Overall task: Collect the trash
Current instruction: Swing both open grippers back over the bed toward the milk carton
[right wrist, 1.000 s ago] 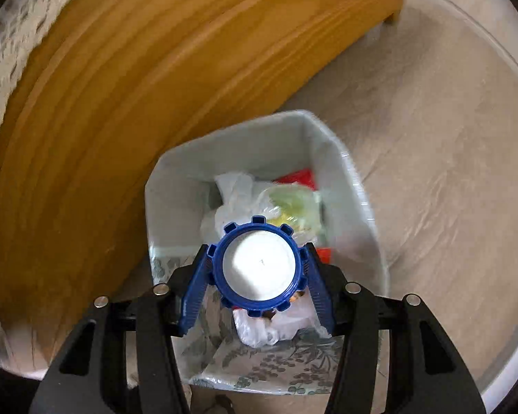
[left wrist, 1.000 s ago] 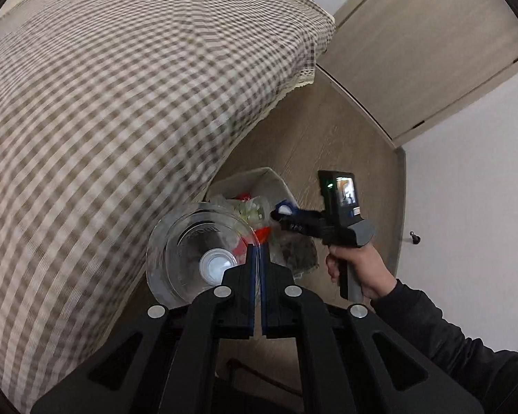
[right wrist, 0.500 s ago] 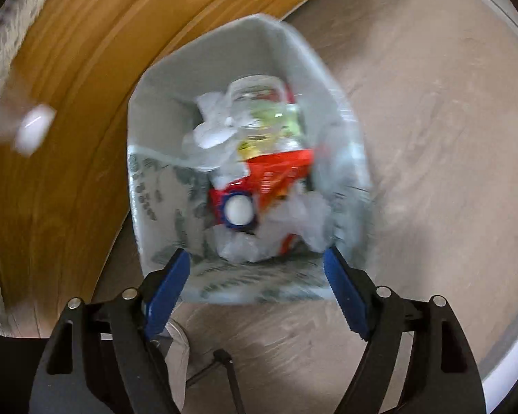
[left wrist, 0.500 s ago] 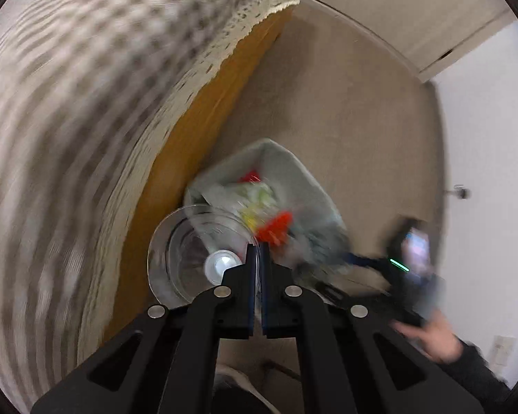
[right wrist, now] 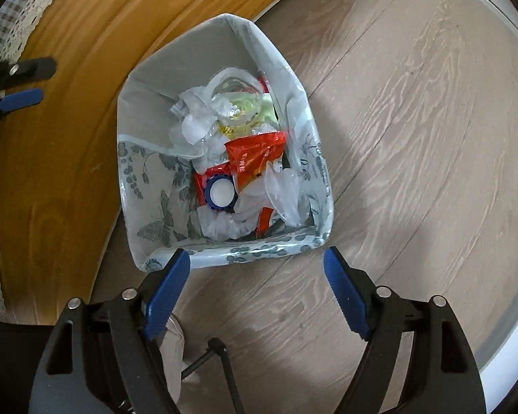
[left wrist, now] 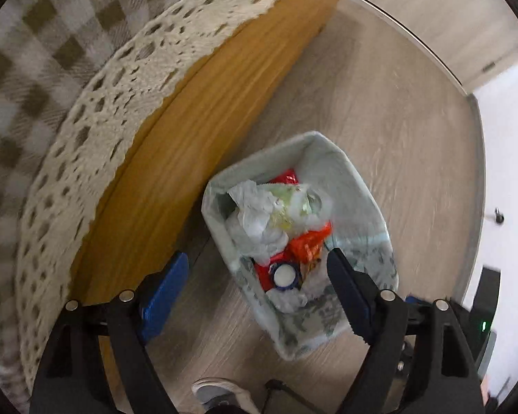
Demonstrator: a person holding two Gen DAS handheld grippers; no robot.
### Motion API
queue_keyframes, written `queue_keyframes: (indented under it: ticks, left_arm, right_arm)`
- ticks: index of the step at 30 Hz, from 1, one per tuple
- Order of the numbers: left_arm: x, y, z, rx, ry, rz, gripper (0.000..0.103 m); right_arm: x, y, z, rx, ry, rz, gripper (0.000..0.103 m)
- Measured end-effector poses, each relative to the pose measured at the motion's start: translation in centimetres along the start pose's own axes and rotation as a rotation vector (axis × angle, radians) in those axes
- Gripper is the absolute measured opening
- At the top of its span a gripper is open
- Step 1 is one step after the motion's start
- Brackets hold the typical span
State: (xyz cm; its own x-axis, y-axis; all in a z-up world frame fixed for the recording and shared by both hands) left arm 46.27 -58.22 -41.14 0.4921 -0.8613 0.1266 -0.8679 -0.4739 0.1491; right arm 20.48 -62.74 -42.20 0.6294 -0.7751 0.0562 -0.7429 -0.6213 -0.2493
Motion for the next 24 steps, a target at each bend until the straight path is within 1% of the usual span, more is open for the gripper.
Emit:
queue_keyframes:
  ticks: [2, 5, 7, 10, 16, 19, 24]
  left_arm:
    - [-0.5, 0.6, -0.3, 0.007, -0.005, 0.038, 0.080]
    - [-1.8, 1.4, -1.6, 0.023, -0.003, 0.093, 0.080]
    - [-2.1, 1.3, -2.5, 0.031, 0.012, 0.102, 0.080]
    - [-2.0, 1.0, -4.5, 0.023, 0.046, 0.075, 0.080]
    - [-2.2, 0.8, -9.2, -0.009, 0.116, 0.027, 0.080]
    - [-2.5, 1.2, -12.3, -0.058, 0.176, -0.008, 0.080]
    - [-4.5, 2.1, -17.9, -0.111, 0.265, -0.023, 0.080]
  right_arm:
    - [0.0, -0.3, -0.6, -0.004, 0.011, -0.007, 0.076]
    - [0.1, -0.7, -1.7, -0.013, 0.032, -0.011, 0.076]
    - [0.0, -0.8, -2.7, -0.017, 0.047, -0.010, 0.076]
    - [-0.2, -1.0, -4.0, -0.027, 0.069, -0.013, 0.076]
    - [-0.4, -1.6, -7.3, -0.086, 0.121, -0.027, 0.076]
    - [-0.2, -2.6, -10.2, -0.111, 0.167, -0.052, 0.076]
    - [0.1, -5.0, -15.1, -0.148, 0.260, -0.103, 0.076]
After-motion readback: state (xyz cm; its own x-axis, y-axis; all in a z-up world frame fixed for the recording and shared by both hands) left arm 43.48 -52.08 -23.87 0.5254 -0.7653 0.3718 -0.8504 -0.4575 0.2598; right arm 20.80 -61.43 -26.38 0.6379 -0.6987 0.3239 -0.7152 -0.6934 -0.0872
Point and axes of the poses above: each gripper's, at about its wrist camera, not at the fingertips, and z roughly the way its jaws point, y to its right, x to its top, the point moved 1 cm from there along z, roughly the way its jaws point, and after that the axes turned 1 degree about -x, right-handed, at the moved point
